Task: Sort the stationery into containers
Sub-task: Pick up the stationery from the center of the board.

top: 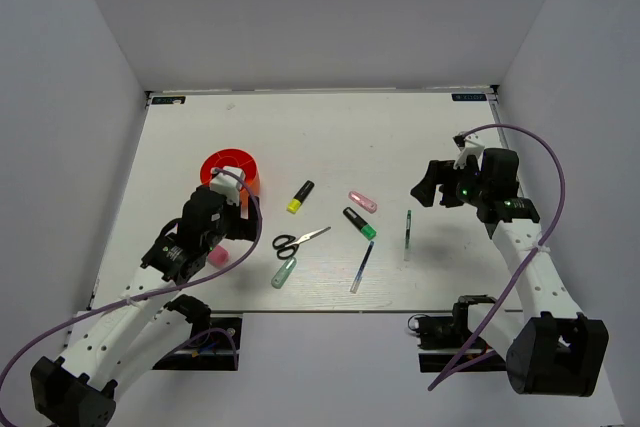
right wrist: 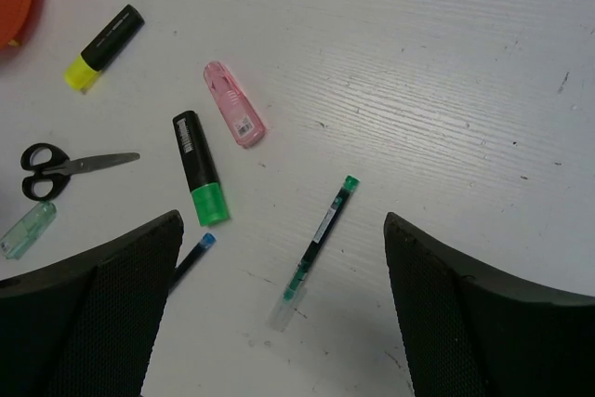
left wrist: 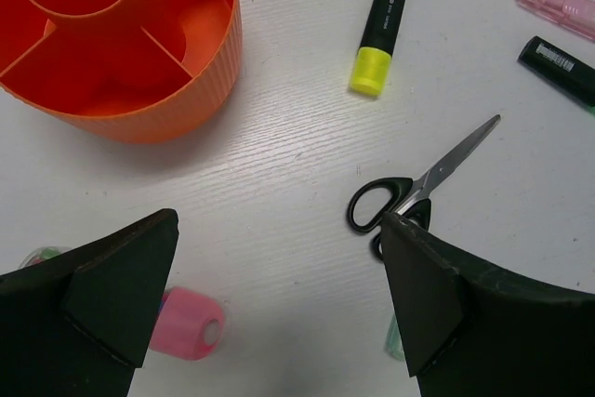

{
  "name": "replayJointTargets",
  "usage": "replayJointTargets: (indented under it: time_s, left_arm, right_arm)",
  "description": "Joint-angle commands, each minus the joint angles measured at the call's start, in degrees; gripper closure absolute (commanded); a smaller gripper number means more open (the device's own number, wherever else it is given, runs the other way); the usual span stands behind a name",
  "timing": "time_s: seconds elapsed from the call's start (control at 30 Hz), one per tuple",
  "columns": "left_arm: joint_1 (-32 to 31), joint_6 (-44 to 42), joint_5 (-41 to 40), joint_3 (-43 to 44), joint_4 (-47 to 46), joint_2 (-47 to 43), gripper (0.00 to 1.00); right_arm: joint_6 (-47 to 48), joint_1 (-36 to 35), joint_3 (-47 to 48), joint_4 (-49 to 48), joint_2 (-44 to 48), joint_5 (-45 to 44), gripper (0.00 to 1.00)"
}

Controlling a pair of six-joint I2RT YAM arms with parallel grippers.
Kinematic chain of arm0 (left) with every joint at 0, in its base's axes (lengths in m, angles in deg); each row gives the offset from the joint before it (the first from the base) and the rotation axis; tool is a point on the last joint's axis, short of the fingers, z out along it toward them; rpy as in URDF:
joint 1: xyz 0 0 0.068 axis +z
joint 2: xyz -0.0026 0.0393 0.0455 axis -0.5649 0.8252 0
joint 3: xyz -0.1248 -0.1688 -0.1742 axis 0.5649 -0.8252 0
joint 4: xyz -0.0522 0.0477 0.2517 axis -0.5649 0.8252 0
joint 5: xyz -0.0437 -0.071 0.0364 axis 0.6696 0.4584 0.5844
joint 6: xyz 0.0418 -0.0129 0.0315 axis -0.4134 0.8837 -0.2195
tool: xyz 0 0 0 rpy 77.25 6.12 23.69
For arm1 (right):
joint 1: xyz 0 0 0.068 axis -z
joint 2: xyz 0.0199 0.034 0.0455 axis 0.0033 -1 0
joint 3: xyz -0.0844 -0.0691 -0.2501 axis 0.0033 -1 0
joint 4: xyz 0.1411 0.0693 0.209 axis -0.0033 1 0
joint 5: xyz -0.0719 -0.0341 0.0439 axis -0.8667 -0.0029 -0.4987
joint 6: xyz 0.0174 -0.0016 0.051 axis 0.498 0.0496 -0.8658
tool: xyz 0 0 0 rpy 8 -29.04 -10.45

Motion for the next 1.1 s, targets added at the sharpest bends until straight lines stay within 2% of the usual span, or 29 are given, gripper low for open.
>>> replayJointTargets:
  time_s: [0.0, 0.27, 0.3, 0.33, 0.37, 0.4, 0.43, 0.47, 0.5, 0.53, 0.57, 0.6, 0.7, 0.73, 0.8, 0.97, 1.07]
  left_arm:
    - [-0.2, 0.7, -1.7, 1.5, -0.5, -0.3, 0.00]
    - [-0.2, 1.6, -3.7, 1.4, -0.3, 0.4, 0.00]
    - [-0.2, 2.3, -4.1, 1.3, -0.4, 0.5, 0.01]
    - [-0.2, 2.5, -4.7, 1.4, -0.4, 0.6, 0.04]
    - [-0.3, 2.8, -5.1, 1.4, -0.5, 0.7, 0.13]
    - [-0.2, 3.2, -5.4, 1.4, -0.4, 0.8, 0.22]
    - [-0.3, 3.4, -6.0, 1.3, -0.4, 0.9, 0.36]
    - [-0.3, 4.1, -6.4, 1.4, -0.4, 1.0, 0.65]
    - [-0.2, 5.2, -7.8, 1.6, -0.2, 1.5, 0.76]
    - [-0.2, 6.4, -7.8, 1.6, -0.2, 1.6, 0.84]
    - [-0.3, 7.6, -9.1, 1.8, 0.8, 1.8, 0.86]
    - [-0.3, 8.8, -10.6, 1.9, 1.2, 2.5, 0.78]
    - [0.4, 16.0, -15.6, 4.0, 7.1, 4.7, 0.15]
    - [0.7, 22.3, -16.6, 6.4, 11.0, 5.1, 0.09]
    - [3.0, 28.4, -20.5, 9.7, 19.8, 6.5, 0.00]
    - [8.9, 36.8, -21.1, 11.8, 27.1, 5.9, 0.00]
    - [16.1, 40.3, -19.4, 12.1, 30.1, 6.3, 0.00]
  right_arm:
    - [0.4, 0.1, 0.5, -1.2, 1.6, 1.0, 0.10]
    - [8.1, 0.1, -1.4, -0.7, 3.3, 6.3, 0.10]
    - [9.3, 0.1, -1.4, -0.4, 3.4, 6.8, 0.19]
    - [9.5, 0.1, -1.5, 0.0, 3.5, 7.3, 0.38]
    - [9.9, 0.1, -1.5, -0.1, 3.3, 7.6, 0.55]
    - [10.3, 0.1, -1.4, -0.3, 3.2, 8.5, 0.97]
    - [10.2, -0.5, -1.3, 0.0, 3.1, 8.4, 1.00]
    - [10.2, 0.0, -1.3, 0.2, 3.2, 8.3, 1.00]
    - [10.0, 0.1, -0.8, 0.4, 3.2, 8.2, 0.86]
    - [10.3, 0.1, -0.5, 1.3, 3.1, 8.3, 0.52]
    - [10.4, 0.0, -0.2, 1.3, 3.3, 8.3, 0.17]
    - [10.5, 0.1, 0.2, 1.7, 3.3, 8.0, 0.10]
    - [10.4, -0.2, 0.8, 2.2, 3.0, 7.7, 0.10]
    - [10.1, -0.2, 1.0, 2.3, 2.8, 7.4, 0.10]
    - [9.6, -0.1, 1.8, 3.2, 2.4, 7.2, 0.10]
    - [8.9, -0.4, 3.5, 5.3, 1.0, 6.6, 0.10]
    - [8.7, -0.6, 4.0, 6.2, 1.3, 6.6, 0.10]
